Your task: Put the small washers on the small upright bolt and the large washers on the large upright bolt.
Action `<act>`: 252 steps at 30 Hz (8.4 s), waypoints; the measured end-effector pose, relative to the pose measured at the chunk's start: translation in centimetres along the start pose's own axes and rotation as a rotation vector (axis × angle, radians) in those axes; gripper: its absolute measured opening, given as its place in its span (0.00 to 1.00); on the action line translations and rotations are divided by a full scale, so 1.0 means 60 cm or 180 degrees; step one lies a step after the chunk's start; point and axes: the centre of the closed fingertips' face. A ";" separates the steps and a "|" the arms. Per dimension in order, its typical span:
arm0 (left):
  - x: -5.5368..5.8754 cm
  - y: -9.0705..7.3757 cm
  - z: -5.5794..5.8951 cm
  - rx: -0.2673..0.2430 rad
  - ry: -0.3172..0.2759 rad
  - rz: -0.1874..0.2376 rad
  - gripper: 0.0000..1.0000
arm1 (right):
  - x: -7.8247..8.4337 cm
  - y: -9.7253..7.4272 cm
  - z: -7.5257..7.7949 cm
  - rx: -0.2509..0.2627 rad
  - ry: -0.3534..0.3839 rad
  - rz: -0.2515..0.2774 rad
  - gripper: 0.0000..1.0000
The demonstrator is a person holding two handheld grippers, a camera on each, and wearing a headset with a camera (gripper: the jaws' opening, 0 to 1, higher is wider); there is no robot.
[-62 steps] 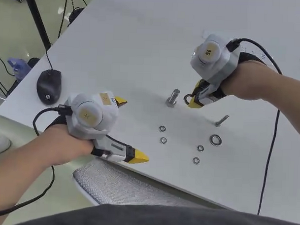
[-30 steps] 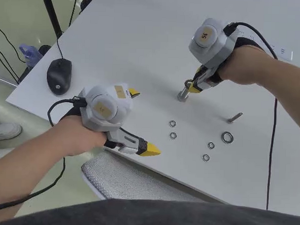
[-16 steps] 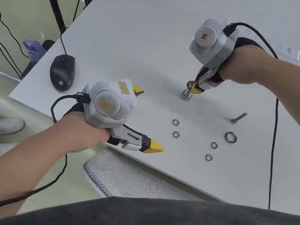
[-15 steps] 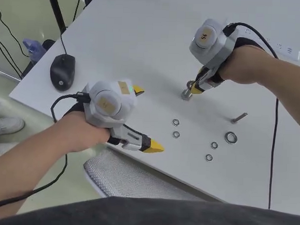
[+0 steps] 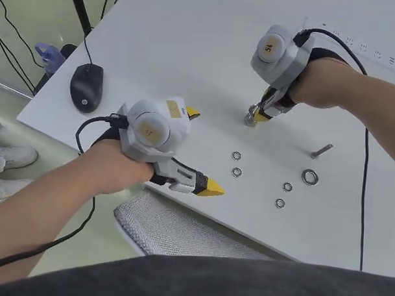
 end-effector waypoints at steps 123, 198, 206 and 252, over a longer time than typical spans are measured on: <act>-0.029 -0.015 0.006 0.0019 0.0122 -0.0071 0.88 | 0.250 -0.100 -0.105 0.0161 0.0291 0.0350 0.36; -0.027 -0.019 0.023 0.0078 0.0082 -0.0068 0.79 | 0.265 0.009 -0.108 0.0150 0.0517 0.0156 0.22; -0.023 -0.022 0.022 0.0085 0.0110 -0.0102 0.79 | 0.259 -0.003 -0.108 0.0117 0.0545 0.0161 0.22; -0.004 -0.025 0.023 0.0113 0.0090 -0.0116 0.97 | 0.114 -0.137 -0.014 0.0185 0.0419 0.0308 0.22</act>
Point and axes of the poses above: the centre of the closed fingertips' face, and the gripper's own axes: y roughly forward along the fingers, z roughly to its right, x roughly out of its underside, and after that the axes turned 1 degree about y, right-handed
